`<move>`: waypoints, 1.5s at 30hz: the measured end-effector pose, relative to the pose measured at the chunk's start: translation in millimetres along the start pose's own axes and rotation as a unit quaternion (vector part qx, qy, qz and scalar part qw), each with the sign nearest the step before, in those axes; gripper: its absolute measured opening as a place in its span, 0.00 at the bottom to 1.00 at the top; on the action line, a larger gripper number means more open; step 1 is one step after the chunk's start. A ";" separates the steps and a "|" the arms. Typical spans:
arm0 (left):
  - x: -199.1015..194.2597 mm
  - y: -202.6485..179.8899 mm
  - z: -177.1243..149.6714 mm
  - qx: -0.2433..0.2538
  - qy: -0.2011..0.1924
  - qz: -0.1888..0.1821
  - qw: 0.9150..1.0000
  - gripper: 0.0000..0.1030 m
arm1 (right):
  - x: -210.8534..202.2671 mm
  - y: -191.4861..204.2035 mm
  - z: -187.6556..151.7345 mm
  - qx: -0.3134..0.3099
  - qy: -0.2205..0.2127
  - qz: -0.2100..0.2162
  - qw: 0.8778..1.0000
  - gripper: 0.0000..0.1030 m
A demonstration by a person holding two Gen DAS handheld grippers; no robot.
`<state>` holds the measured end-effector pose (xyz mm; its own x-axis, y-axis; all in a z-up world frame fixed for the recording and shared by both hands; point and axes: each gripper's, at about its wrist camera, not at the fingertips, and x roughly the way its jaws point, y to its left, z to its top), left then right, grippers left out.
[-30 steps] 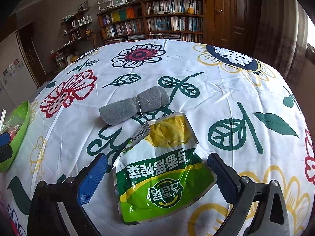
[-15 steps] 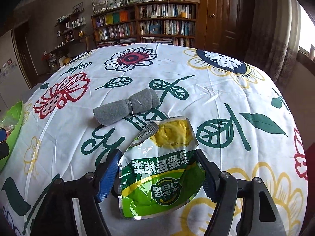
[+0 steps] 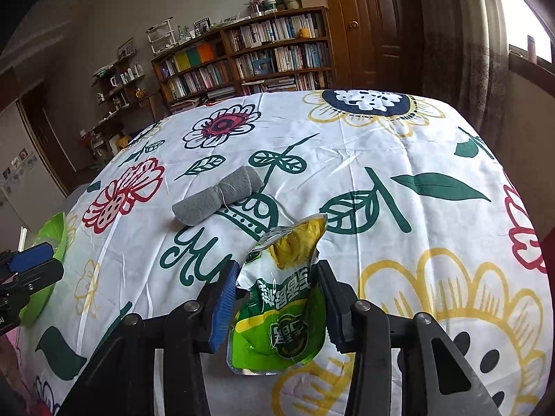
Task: Organize soft objects
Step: 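Grasp the green pouch with the right gripper while the left approaches the grey towel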
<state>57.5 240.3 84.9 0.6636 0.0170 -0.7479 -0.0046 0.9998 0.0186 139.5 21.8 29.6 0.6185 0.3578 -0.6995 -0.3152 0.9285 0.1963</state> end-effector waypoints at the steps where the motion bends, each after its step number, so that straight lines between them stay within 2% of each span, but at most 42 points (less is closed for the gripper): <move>1: 0.6 -2.1 1.1 0.002 0.000 0.000 1.000 0.47 | -2.0 -2.4 -0.9 0.006 -0.001 0.003 1.000 0.43; 7: 6.9 -15.2 6.5 0.011 0.002 -0.001 1.000 0.47 | -6.5 -9.0 -6.2 0.007 -0.004 0.007 1.000 0.43; 12: 11.6 -22.5 7.4 0.016 0.005 -0.001 1.000 0.47 | -3.6 -0.3 -7.3 -0.026 -0.009 -0.012 1.000 0.43; 14: 13.9 -24.4 7.4 0.018 0.007 0.000 1.000 0.47 | -2.7 0.2 -6.6 -0.031 -0.009 -0.015 0.999 0.45; 16: 17.0 -25.9 8.3 0.018 0.009 0.002 1.000 0.47 | -1.3 -0.3 -6.6 -0.029 -0.007 -0.012 0.999 0.53; 20: 23.7 -25.1 11.2 0.013 0.014 -0.001 1.000 0.47 | 1.5 -5.3 -7.4 -0.018 -0.003 -0.003 1.000 0.53; 25: 35.7 -24.0 19.8 0.004 0.020 -0.006 1.000 0.47 | -4.3 -7.6 -7.5 -0.010 -0.015 0.001 1.000 0.36; 28: 42.8 -24.5 25.6 0.004 0.021 -0.009 1.000 0.47 | -9.1 -12.8 -8.3 0.011 -0.017 0.009 1.000 0.29; 34: 55.0 -33.8 40.2 0.019 0.013 -0.015 1.000 0.47 | -23.1 -26.3 -10.4 0.055 -0.026 0.037 0.997 0.27; 45: 102.3 -59.0 68.3 0.045 0.033 -0.053 0.997 0.46 | -37.5 -29.7 -14.0 0.067 -0.039 0.050 0.996 0.27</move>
<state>176.7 182.5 52.6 0.6067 -0.0853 -0.7903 0.1320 0.9912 -0.0056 115.5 -20.6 40.4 0.6441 0.4508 -0.6180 -0.2818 0.8909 0.3561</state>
